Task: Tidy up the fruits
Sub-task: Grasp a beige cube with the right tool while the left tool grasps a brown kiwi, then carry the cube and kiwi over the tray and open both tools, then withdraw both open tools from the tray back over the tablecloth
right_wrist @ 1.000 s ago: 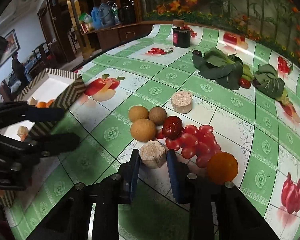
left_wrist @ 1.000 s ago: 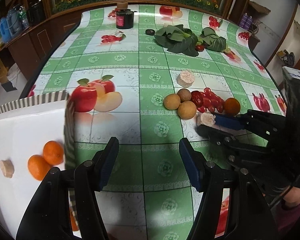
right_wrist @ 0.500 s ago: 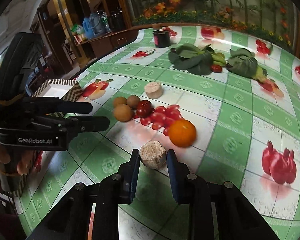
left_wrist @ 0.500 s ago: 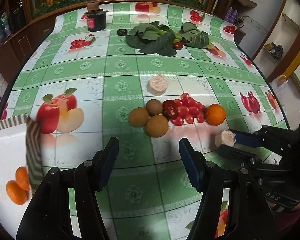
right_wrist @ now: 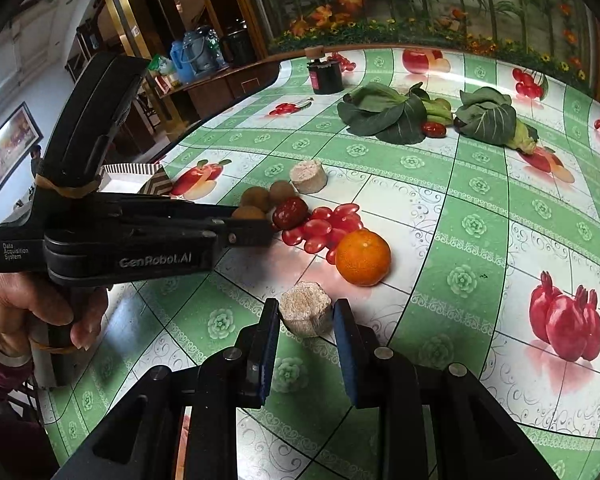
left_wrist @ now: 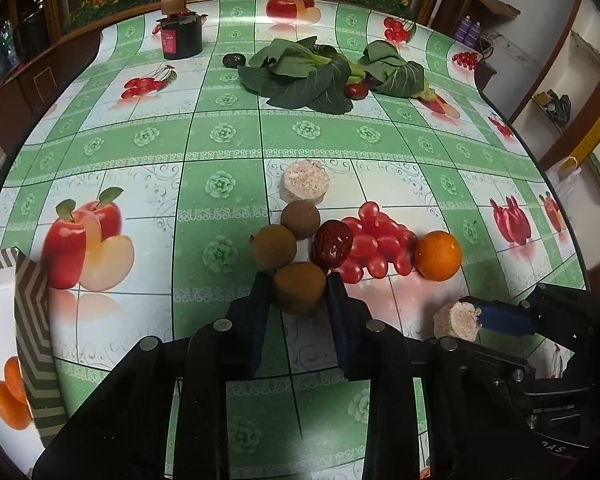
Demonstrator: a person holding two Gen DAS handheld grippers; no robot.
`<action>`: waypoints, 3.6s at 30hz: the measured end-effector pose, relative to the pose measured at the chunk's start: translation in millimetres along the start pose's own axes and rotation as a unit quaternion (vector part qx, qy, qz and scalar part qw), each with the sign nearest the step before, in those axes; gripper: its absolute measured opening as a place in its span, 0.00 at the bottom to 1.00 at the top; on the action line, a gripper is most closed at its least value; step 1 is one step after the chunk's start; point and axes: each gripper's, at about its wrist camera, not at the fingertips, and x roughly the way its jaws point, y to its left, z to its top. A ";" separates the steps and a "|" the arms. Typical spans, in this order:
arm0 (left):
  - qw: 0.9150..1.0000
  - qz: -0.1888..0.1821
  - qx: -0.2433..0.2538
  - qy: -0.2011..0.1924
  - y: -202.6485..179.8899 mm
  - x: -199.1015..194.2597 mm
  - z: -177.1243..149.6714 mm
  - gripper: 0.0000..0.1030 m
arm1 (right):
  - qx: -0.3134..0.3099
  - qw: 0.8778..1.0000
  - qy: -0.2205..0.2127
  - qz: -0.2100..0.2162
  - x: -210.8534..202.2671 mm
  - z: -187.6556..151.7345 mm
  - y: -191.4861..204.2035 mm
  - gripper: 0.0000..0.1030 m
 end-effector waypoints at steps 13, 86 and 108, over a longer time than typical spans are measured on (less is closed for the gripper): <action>0.999 0.014 -0.007 -0.030 12.9 -50.6 -29.9 0.26 | 0.001 1.000 -0.010 0.019 -9.4 0.9 23.7 0.26; 0.970 0.168 -0.168 -0.038 200.1 -156.3 -180.1 0.28 | -0.199 0.969 0.061 0.136 82.8 1.8 278.2 0.29; 0.972 0.171 -0.140 -0.074 165.0 -171.0 -158.2 0.49 | -0.150 0.982 0.013 0.117 34.9 7.5 232.2 0.32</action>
